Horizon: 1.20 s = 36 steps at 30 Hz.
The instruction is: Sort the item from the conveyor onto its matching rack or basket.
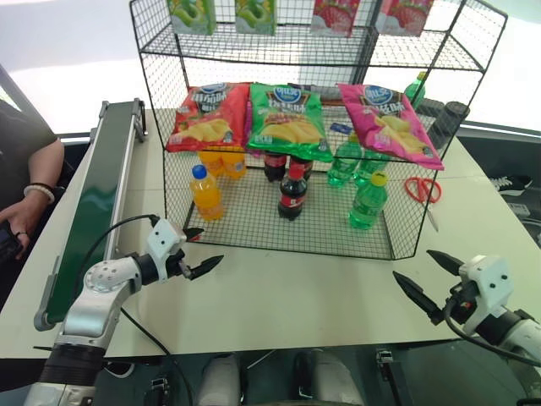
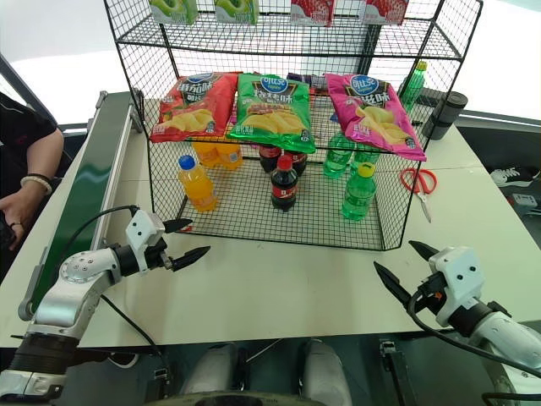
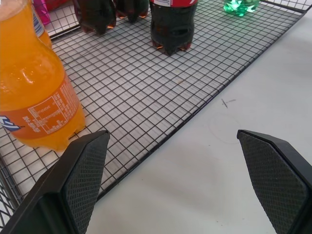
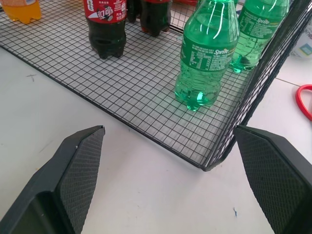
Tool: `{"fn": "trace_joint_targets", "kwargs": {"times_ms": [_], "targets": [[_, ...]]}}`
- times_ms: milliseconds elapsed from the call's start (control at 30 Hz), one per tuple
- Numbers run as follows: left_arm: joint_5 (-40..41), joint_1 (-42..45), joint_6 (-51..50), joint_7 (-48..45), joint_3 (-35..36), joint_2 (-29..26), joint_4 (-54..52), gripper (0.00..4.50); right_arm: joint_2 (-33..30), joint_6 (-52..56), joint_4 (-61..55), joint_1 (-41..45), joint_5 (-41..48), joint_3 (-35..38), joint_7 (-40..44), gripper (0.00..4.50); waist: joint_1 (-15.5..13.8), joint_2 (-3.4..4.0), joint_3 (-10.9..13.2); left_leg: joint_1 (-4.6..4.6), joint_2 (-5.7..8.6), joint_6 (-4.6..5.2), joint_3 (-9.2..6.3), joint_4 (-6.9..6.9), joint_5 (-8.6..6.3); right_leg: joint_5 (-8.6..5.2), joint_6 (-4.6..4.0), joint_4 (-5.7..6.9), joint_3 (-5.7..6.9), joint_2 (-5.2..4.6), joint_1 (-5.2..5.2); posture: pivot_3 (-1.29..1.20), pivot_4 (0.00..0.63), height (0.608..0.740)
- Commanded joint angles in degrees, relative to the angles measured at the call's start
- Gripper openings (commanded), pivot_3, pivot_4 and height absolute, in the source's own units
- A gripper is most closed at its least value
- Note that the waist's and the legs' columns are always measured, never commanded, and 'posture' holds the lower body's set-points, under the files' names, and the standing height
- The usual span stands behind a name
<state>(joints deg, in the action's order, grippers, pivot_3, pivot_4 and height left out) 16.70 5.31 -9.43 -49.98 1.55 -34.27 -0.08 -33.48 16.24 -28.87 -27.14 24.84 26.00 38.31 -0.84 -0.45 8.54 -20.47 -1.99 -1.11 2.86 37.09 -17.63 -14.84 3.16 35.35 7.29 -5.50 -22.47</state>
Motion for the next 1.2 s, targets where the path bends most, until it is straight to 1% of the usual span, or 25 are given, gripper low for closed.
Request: {"fn": "trace_joint_targets", "kwargs": {"times_ms": [33,1200], "targets": [[-0.2,0.3,2.0,0.3,1.2,-0.1,-1.7,4.50,-0.2,-1.3,-0.5,0.3,-0.1,1.4,0.2,4.40,0.0,0.00,0.0,0.00,0.00,0.00,0.00,0.00,0.00,0.00,0.00,0.00,0.00,0.00,0.00,0.00,0.150,0.740],[0.2,-0.7,0.9,1.4,2.1,-0.8,-2.9,4.50,0.8,-1.2,-0.6,1.2,-1.4,-0.7,-0.6,4.40,0.0,0.00,0.0,0.00,0.00,0.00,0.00,-0.01,0.00,0.00,0.00,-0.01,0.00,0.00,0.00,0.00,0.150,0.740]]}}
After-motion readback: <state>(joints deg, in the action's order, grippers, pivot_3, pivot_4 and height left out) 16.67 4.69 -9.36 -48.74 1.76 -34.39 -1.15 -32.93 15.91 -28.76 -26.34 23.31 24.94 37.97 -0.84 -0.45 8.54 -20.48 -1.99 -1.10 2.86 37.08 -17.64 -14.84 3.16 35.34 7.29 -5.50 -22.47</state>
